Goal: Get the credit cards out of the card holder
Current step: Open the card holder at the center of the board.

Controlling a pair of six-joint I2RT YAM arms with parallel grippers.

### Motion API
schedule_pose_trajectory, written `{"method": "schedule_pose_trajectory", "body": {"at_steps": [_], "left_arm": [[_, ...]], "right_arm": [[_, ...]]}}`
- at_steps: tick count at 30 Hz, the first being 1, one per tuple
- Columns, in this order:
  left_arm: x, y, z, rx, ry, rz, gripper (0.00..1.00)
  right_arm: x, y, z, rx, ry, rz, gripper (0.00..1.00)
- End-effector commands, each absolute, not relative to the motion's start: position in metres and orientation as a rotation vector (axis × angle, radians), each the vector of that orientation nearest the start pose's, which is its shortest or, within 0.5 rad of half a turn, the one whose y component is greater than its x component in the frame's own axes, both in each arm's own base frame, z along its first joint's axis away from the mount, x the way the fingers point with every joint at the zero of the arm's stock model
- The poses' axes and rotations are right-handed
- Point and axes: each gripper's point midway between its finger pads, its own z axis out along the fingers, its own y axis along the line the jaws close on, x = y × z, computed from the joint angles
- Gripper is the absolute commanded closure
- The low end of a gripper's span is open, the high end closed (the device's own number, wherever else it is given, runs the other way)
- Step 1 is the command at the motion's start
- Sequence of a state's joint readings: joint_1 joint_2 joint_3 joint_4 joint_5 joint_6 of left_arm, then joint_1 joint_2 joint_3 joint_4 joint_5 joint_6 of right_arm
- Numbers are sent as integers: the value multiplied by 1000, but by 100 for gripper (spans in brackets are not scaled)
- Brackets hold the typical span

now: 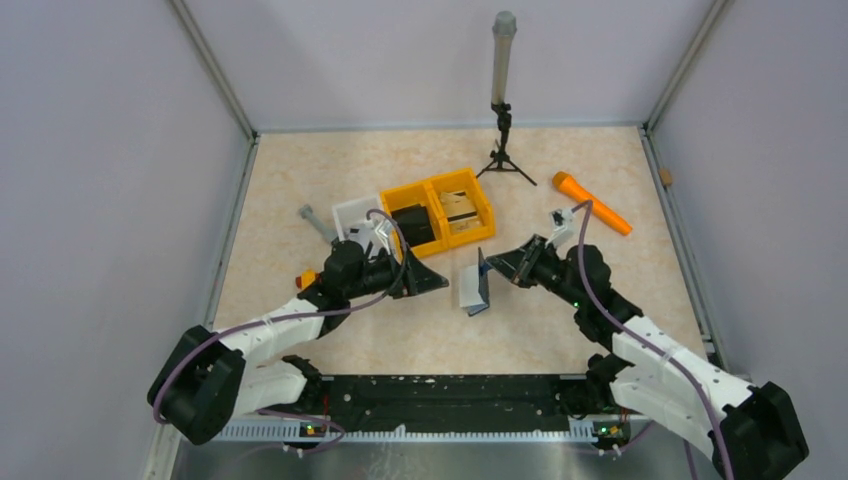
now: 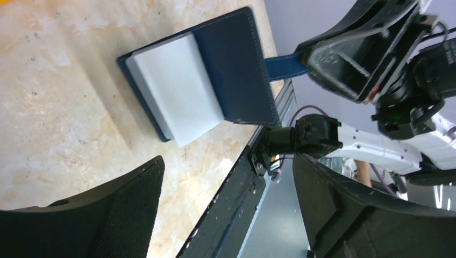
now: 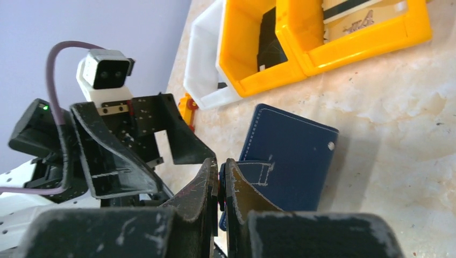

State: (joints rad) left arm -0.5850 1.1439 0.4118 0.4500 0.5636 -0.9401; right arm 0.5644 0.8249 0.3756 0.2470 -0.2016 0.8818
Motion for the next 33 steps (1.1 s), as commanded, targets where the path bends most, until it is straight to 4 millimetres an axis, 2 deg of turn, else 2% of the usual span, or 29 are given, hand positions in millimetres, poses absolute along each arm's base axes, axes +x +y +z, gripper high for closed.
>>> {"method": "schedule_pose_trajectory", "body": {"at_steps": [1, 3, 9, 15, 20, 24, 33], "left_arm": [[199, -283, 172, 124, 1986, -1587, 3], [196, -284, 187, 143, 1907, -1639, 1], [197, -283, 204, 122, 1826, -1686, 7], [197, -283, 207, 72, 1799, -1747, 11], [195, -286, 216, 60, 1752, -1831, 14], [195, -290, 222, 67, 1731, -1882, 15], [194, -299, 242, 94, 1628, -2043, 21]], "right_arm": [[236, 230, 254, 65, 1740, 1255, 100], [235, 230, 270, 49, 1722, 1256, 100], [228, 226, 320, 79, 1646, 1318, 100], [220, 222, 372, 73, 1532, 1370, 100], [216, 218, 405, 63, 1457, 1388, 100], [212, 217, 422, 64, 1415, 1419, 100], [208, 224, 440, 58, 1362, 1514, 100]]}}
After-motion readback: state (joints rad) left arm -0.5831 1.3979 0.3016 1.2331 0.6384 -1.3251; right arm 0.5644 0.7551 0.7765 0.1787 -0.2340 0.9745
